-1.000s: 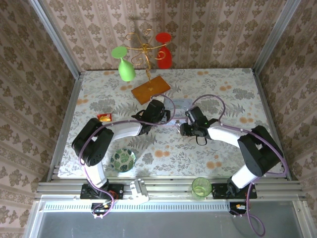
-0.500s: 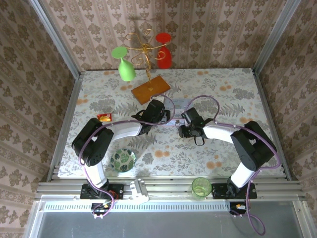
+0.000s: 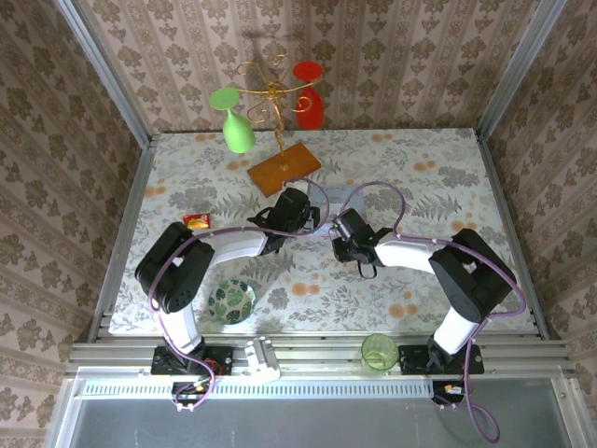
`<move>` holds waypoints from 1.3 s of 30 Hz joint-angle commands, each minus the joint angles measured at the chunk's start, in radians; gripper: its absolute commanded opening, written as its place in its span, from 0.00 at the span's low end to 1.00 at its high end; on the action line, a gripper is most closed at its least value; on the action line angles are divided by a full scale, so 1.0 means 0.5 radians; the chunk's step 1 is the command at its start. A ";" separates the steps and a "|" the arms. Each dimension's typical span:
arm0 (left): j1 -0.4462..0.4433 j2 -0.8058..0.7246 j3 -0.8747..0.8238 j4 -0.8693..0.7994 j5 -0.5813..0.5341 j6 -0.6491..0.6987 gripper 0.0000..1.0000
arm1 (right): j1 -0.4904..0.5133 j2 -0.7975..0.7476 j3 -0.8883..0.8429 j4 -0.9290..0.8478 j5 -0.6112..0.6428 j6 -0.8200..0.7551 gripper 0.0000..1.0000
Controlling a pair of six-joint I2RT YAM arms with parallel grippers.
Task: Unlock a padlock with a key
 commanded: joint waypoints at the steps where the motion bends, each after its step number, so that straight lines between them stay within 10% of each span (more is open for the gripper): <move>1: -0.046 0.036 -0.061 -0.102 0.099 -0.047 0.43 | 0.037 0.019 -0.070 0.060 0.151 0.356 0.18; 27: -0.101 0.146 -0.023 -0.154 0.095 -0.032 0.39 | 0.124 -0.114 -0.232 0.292 0.813 1.539 0.13; 39: -0.092 0.183 -0.106 -0.095 0.084 -0.068 0.37 | 0.045 0.029 0.012 0.333 0.963 1.521 0.15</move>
